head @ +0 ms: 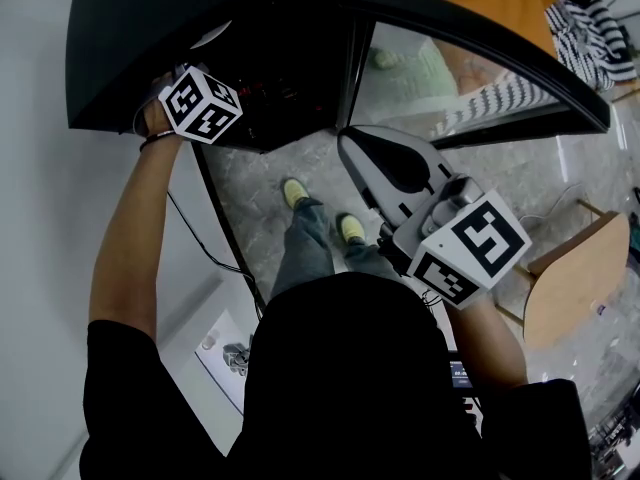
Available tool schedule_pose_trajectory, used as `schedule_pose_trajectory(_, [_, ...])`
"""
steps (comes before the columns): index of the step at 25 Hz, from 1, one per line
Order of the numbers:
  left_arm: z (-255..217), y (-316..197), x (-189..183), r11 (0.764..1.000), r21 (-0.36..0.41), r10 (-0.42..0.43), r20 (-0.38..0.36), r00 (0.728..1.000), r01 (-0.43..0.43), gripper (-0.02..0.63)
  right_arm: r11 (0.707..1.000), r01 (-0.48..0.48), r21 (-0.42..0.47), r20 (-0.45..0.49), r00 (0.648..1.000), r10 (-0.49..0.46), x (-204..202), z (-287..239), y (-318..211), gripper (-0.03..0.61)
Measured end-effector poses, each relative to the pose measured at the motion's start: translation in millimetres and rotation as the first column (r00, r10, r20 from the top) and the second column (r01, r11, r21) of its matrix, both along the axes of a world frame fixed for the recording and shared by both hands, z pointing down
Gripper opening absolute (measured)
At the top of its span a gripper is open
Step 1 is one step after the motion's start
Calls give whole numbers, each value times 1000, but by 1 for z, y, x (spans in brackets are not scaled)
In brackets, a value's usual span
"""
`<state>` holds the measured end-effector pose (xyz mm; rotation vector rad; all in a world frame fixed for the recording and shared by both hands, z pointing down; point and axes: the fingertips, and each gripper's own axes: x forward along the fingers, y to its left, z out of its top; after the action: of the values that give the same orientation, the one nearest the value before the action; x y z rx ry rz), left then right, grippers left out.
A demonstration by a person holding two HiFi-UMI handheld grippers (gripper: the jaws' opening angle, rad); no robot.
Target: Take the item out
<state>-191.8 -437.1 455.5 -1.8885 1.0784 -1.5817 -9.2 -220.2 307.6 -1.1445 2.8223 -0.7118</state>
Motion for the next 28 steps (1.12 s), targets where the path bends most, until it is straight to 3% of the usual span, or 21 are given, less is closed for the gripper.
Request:
schedule_pose_trajectory(18, [-3, 17, 4, 999, -16, 32, 5, 999, -32, 159, 1000, 0, 8, 17, 1000, 0, -8, -1, 4, 8])
schedule_pose_trajectory(28, [-4, 19, 3, 997, 55, 44, 68, 997, -48, 147, 1000, 14, 9, 10, 1000, -14, -11, 0, 6, 8])
